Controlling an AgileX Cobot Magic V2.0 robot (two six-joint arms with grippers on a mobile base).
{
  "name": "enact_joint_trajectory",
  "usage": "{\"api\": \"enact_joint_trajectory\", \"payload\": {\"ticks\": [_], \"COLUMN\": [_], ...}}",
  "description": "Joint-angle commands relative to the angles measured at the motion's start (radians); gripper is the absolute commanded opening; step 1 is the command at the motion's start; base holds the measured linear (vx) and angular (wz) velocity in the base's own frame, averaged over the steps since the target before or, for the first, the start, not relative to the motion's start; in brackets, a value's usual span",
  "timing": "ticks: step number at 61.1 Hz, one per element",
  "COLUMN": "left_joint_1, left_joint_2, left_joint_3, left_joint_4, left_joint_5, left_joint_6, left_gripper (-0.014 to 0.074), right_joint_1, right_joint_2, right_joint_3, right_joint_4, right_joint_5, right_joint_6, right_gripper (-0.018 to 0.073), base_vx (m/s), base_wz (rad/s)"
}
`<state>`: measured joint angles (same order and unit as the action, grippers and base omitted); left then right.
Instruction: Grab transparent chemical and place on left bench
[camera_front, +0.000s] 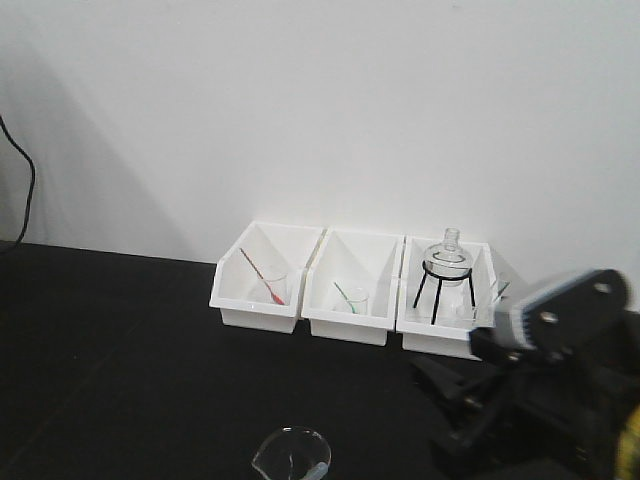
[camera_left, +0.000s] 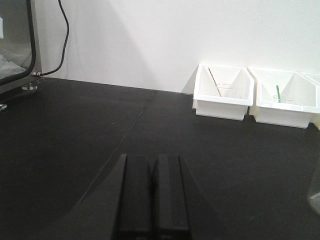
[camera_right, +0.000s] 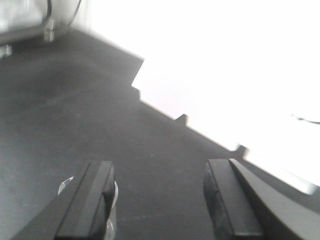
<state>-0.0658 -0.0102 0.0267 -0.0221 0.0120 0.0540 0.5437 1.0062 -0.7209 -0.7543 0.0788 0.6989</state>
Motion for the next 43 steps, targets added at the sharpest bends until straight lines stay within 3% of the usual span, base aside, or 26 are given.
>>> {"api": "enact_joint_trajectory", "payload": {"ticks": [1,17,43], "left_joint_1": [-0.002,-0.002,-0.002], "left_joint_2": [-0.019,-0.019,-0.019], "left_joint_3": [0.016,0.016,0.016], "left_joint_4": [-0.001,-0.001,-0.001], "left_joint_5": [-0.078,-0.078,-0.078], "left_joint_6": [-0.008,-0.008,-0.008], "left_gripper": [-0.0003,-0.0003,-0.0003], "right_joint_1": [0.001,0.001,0.001], "right_joint_2": [-0.193,-0.563,-0.590], "right_joint_3": [0.058,0.212,0.271], "right_joint_4": [-0.001,-0.004,-0.003], "right_joint_5": [0.022,0.171,0.171], "right_joint_6": [0.009,0.005,0.010], "right_gripper": [0.0457,0.0457,0.0457], "base_vx": [0.00,0.00,0.00], "base_wz": [0.00,0.00,0.00]}}
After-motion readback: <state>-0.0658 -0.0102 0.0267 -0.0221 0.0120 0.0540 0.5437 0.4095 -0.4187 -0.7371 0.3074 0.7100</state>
